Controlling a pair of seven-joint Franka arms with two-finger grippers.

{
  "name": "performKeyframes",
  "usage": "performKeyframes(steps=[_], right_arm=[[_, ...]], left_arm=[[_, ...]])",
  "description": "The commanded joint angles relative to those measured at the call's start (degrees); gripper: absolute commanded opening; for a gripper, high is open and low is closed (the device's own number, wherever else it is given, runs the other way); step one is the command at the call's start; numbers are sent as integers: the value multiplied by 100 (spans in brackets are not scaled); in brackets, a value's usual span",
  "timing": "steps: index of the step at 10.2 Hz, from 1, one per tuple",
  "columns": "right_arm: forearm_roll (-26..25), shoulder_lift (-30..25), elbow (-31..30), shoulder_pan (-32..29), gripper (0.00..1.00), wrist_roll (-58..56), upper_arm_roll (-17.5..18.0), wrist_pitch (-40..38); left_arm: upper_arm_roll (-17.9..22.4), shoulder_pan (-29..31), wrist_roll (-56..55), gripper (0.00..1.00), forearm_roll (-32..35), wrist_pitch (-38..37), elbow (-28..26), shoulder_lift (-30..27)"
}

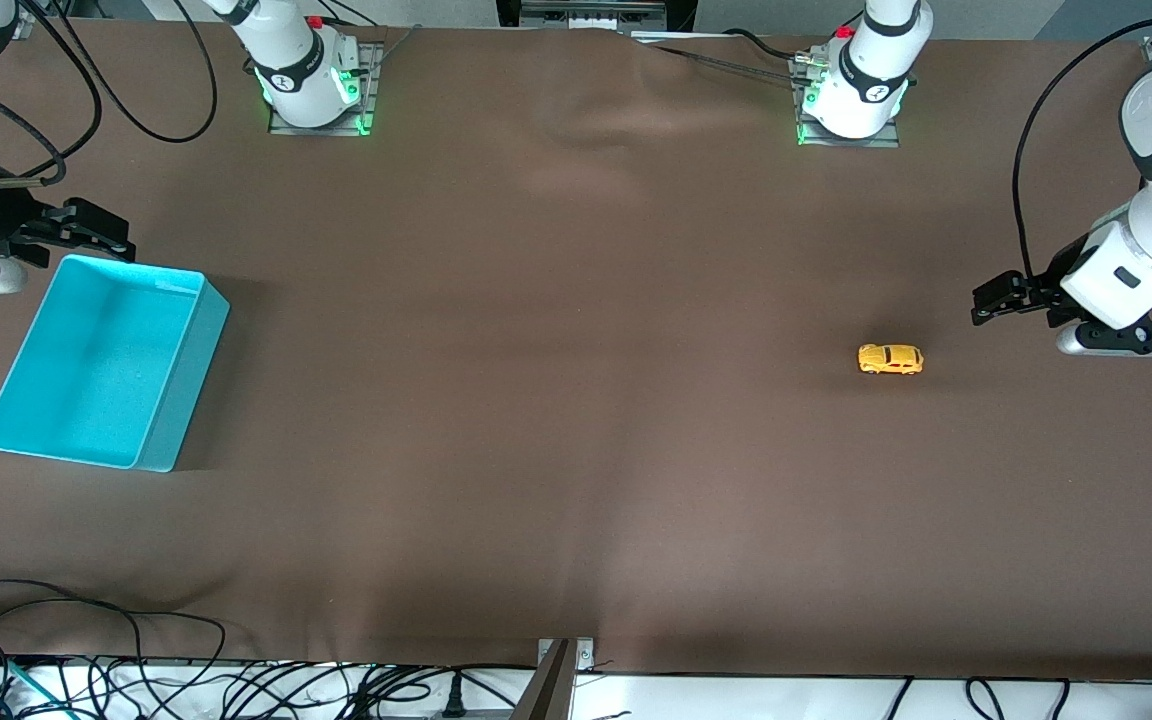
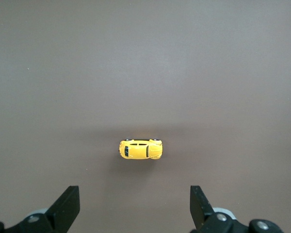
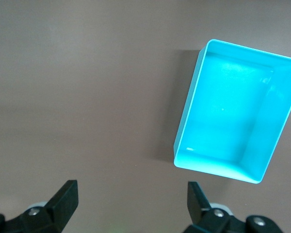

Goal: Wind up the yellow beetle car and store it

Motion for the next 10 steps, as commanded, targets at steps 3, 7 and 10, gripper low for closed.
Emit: performKeyframes(steps=[3,7,10], right_arm=[[94,37,130,-13,100,-97,-14,-45],[94,37,130,-13,100,-88,-6,-54],[103,37,130,-4,100,-88,-6,-54]], left_arm=[[64,-48,349,100,-72,-27,106,14],[72,-39,367,100,-72,-89,115,23],[72,-39,367,100,-63,-89,115,58]])
